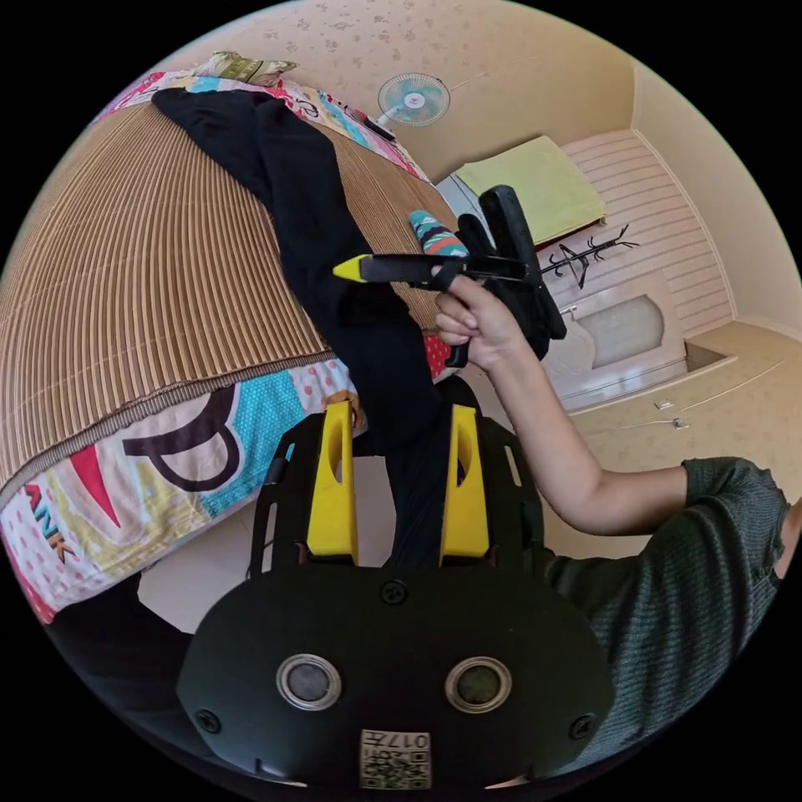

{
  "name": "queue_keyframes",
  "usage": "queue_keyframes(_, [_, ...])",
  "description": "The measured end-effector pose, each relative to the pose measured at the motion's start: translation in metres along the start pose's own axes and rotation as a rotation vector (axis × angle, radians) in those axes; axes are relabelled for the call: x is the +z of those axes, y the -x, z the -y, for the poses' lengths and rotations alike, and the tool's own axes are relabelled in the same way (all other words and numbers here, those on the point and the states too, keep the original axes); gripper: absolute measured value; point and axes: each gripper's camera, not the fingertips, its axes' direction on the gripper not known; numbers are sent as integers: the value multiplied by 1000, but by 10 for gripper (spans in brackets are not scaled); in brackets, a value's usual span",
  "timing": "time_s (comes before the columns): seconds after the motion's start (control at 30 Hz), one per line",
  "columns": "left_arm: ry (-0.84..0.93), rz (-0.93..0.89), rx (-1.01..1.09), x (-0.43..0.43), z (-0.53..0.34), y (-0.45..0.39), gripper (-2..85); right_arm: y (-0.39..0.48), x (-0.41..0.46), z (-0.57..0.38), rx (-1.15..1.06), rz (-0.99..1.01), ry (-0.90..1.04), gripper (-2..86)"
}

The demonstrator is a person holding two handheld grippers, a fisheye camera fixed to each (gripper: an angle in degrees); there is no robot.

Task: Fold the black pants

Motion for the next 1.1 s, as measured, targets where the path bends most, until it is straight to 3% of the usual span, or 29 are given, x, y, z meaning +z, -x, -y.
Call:
queue_keyframes(0.03, [-11,-8,-17,-7,-5,8,162,-4,-25,-6,-5,68,-91,43])
queue_keyframes(0.1, [-22,-12,-43,-14,-10,20,162,-34,-126,-54,9,317,-493,35])
queue_keyframes(0.17, [-23,-13,-63,-16,-14,30,162,-61,-187,-108,61,386,-792,32])
queue_keyframes(0.2, [-23,-17,-72,-16,-15,35,162,-77,-217,-148,126,356,-956,31])
queue_keyframes(0.27, [-21,-27,-80,-12,-16,41,162,-91,-248,-194,254,197,-1060,30])
queue_keyframes(0.33, [-4,-23,-86,-1,-13,44,162,-99,-264,-215,419,-35,-964,30])
queue_keyframes(0.4, [21,-24,-89,14,-8,45,162,-105,-262,-216,540,-283,-703,31])
queue_keyframes(0.53, [134,-42,-83,63,8,44,154,-85,-238,-207,468,-471,-533,32])
queue_keyframes(0.6, [143,43,-114,70,10,43,117,-78,-229,-203,437,-519,-474,33])
queue_keyframes(0.7, [175,104,-113,67,9,47,52,-83,-234,-205,449,-420,-493,33])
queue_keyframes(0.9, [166,-144,-32,25,-13,64,4,-100,-262,-224,446,-246,-525,32])
queue_keyframes(1.1, [136,-252,272,-91,-49,31,1,-110,-295,-258,259,89,-548,28])
